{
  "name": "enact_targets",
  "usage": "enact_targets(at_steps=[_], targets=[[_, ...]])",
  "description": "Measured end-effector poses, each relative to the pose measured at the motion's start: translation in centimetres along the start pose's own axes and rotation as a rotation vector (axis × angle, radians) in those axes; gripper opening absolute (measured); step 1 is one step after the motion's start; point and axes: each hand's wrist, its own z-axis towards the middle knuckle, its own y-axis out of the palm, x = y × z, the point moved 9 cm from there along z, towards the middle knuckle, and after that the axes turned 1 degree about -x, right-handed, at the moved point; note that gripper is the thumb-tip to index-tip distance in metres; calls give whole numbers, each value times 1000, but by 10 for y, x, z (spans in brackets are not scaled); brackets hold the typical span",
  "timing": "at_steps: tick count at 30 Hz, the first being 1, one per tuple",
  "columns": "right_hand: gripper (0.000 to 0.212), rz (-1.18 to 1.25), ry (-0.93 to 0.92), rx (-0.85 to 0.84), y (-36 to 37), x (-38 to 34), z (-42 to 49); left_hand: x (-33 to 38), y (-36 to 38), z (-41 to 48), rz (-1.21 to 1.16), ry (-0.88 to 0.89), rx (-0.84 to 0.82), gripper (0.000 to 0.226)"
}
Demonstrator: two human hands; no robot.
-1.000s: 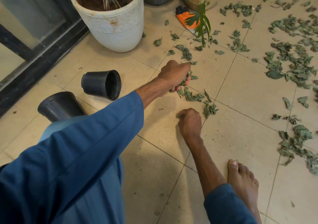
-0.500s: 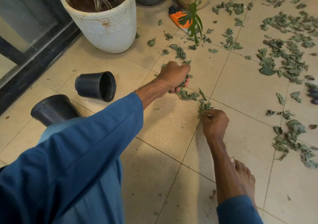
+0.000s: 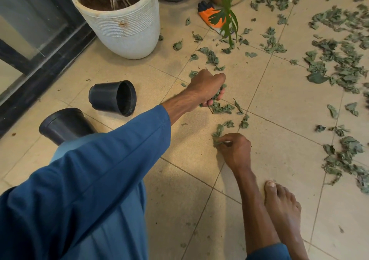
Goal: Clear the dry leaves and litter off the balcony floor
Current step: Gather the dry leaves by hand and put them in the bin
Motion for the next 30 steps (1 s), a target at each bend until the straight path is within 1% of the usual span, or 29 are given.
enact_targets(at_steps=[2,5,8,11,15,17,24,28,30], targets=[[17,16,30,29,-14,5,4,0,1,0,3,3,-2,28],[18,14,27,75,-25,-3,15,1,0,0,3,7,0,28],[16,-34,-14,53,-8,-11,25,1,-1,-1,4,11,1,28],[18,-149,-10,34,15,-5,22,0,-2,-1,7,11,4,29],[25,-179,12,138,13,1,3,-1,-7,-2,16,9,15,29],[28,-151,13,157,9,3,-4,-2,-8,-2,20,10,16,28],[23,30,61,71,-7,7,4,0,-4,-4,38,9,-6,29],[29,152,106,37,-20,10,6,1,-6,-4,39,12,-3,29],[26,159,100,34,-26,10,8,0,-6,-4,42,14,-4,29]])
